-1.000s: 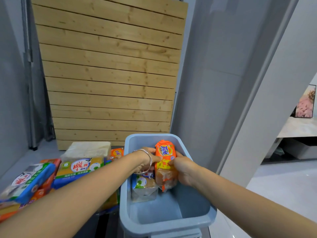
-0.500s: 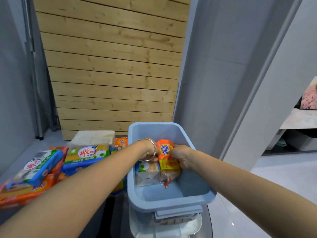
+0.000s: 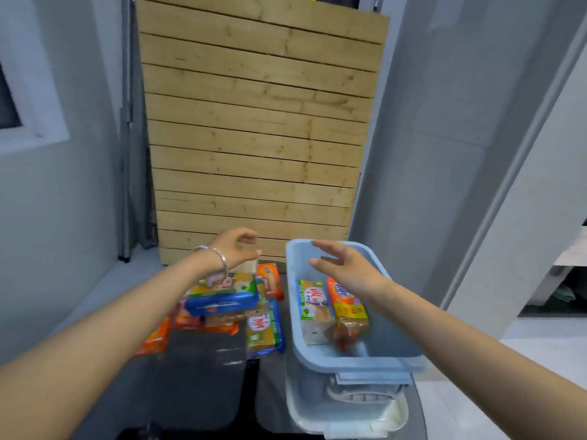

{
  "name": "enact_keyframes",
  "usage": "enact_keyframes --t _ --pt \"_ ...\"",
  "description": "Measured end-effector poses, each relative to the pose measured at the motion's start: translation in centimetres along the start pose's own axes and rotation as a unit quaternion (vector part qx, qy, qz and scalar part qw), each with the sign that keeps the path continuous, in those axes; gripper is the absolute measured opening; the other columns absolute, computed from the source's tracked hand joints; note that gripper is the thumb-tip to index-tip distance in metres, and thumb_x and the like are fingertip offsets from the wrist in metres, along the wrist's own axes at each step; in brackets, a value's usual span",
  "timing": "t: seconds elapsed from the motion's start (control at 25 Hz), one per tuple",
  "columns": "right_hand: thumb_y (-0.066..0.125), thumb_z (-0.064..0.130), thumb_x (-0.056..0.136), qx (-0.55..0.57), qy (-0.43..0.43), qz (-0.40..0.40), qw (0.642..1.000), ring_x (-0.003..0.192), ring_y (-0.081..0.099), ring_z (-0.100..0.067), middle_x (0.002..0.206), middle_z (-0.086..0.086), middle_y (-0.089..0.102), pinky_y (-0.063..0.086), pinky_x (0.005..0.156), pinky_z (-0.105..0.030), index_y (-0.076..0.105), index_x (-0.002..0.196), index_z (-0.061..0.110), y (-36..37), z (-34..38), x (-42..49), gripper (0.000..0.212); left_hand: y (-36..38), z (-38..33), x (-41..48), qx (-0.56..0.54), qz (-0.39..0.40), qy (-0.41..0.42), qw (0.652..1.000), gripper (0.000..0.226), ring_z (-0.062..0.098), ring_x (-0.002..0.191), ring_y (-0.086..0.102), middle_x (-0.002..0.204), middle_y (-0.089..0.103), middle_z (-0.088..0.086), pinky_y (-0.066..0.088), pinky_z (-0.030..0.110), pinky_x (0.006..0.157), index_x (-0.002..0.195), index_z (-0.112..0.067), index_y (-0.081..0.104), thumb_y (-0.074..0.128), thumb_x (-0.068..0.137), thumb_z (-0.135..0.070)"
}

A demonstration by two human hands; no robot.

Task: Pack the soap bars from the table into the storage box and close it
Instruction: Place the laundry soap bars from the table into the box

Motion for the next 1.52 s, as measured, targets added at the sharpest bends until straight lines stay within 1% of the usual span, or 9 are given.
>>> enact_keyframes --t 0.2,0.44,0.64,0.84,1.04,1.16,1.28,1.4,1.52 --pt "0.068 0.016 0.086 0.013 -0.018 0.102 0.995 0.124 0.052 -0.015 0.144 -0.004 0.048 0.049 0.09 -0.02 0.047 0.137 0.014 8.0 2.7 1.0 0.055 -3.3 9.8 -2.9 0.072 0.039 -0.083 0.993 0.073 0.024 0.125 0.047 0.142 0.046 0.006 0.04 0.031 0.099 0.136 -0.015 0.042 0.073 0.074 -0.037" --pt "0.071 0.024 0.083 0.015 0.159 0.078 0.984 0.121 0.055 -0.026 0.137 -0.012 0.055 0.047 0.099 -0.038 0.044 0.139 0.009 13.1 0.2 3.3 0.064 -1.2 12.6 -4.0 0.027 0.08 -0.043 0.996 0.099 0.012 0.109 0.053 0.131 0.046 -0.003 0.049 0.02 0.087 0.141 -0.022 0.031 0.083 0.059 -0.042" --pt "0.065 0.029 0.087 -0.02 0.221 0.08 0.972 0.117 0.052 -0.023 0.133 -0.011 0.055 0.043 0.098 -0.035 0.054 0.128 0.008 13.8 -1.2 2.6 0.048 -1.2 11.5 -5.0 0.097 0.018 0.012 0.995 0.074 0.008 0.092 0.058 0.104 0.055 -0.012 0.053 0.023 0.078 0.115 -0.033 0.051 0.079 0.051 -0.056" --pt "0.066 0.027 0.087 0.128 0.189 0.064 0.972 0.111 0.061 -0.025 0.123 -0.012 0.063 0.045 0.102 -0.037 0.052 0.127 0.008 12.6 1.0 2.5 0.047 -4.1 7.9 -6.4 0.03 -0.114 0.013 0.993 0.065 0.0 0.075 0.062 0.083 0.064 -0.017 0.054 0.022 0.063 0.101 -0.031 0.056 0.077 0.046 -0.06" --pt "0.063 0.015 0.089 0.328 0.12 0.035 0.936 0.074 0.071 -0.013 0.096 -0.009 0.071 0.059 0.061 -0.022 0.06 0.114 0.003 8.6 4.5 1.9 0.029 -4.3 0.3 -7.2 -0.027 -0.231 0.042 0.972 0.065 0.011 0.075 0.062 0.088 0.063 -0.009 0.054 0.035 0.061 0.089 -0.028 0.042 0.075 0.045 -0.062" --pt "0.066 0.018 0.087 0.304 0.077 -0.012 0.95 0.076 0.072 -0.016 0.104 -0.013 0.073 0.058 0.059 -0.023 0.059 0.12 0.002 3.9 4.6 0.7 0.037 -1.8 -3.5 -7.4 -0.033 -0.21 0.097 0.972 0.071 0.008 0.076 0.061 0.091 0.06 -0.009 0.053 0.031 0.059 0.092 -0.029 0.039 0.071 0.043 -0.071" --pt "0.067 0.022 0.085 0.28 0.036 -0.05 0.958 0.068 0.073 -0.013 0.092 -0.003 0.077 0.056 0.055 -0.022 0.058 0.119 0.019 -1.1 3.3 -0.6 0.035 2.0 -5.0 -6.5 -0.179 -0.106 0.123 0.97 0.069 0.002 0.086 0.062 0.112 0.06 -0.006 0.054 0.023 0.069 0.109 -0.032 0.043 0.065 0.057 -0.07" --pt "0.065 0.026 0.086 0.196 0.05 -0.047 0.978 0.074 0.069 -0.015 0.094 0.0 0.076 0.053 0.067 -0.026 0.06 0.113 0.026 -4.1 0.8 -1.9 0.027 6.0 -3.8 -5.6 -0.292 -0.027 0.038 0.955 0.055 0.0 0.101 0.058 0.132 0.054 -0.001 0.048 0.01 0.078 0.133 -0.029 0.039 0.042 0.084 -0.054" --pt "0.067 0.026 0.085 0.158 0.119 0.018 0.98 0.074 0.07 -0.015 0.095 -0.001 0.077 0.052 0.072 -0.03 0.063 0.102 0.03 -3.7 -3.4 -3.1 0.018 9.1 -3.0 -5.5 -0.28 -0.021 0.003 0.96 0.05 -0.01 0.109 0.051 0.134 0.047 -0.011 0.046 0.006 0.083 0.14 -0.033 0.03 0.043 0.092 -0.038"
Point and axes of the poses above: each hand's wrist, its own x-axis towards the middle knuckle, its own y-axis out of the palm, z = x × y, the point moved 6 cm from there along x, towards the middle knuckle
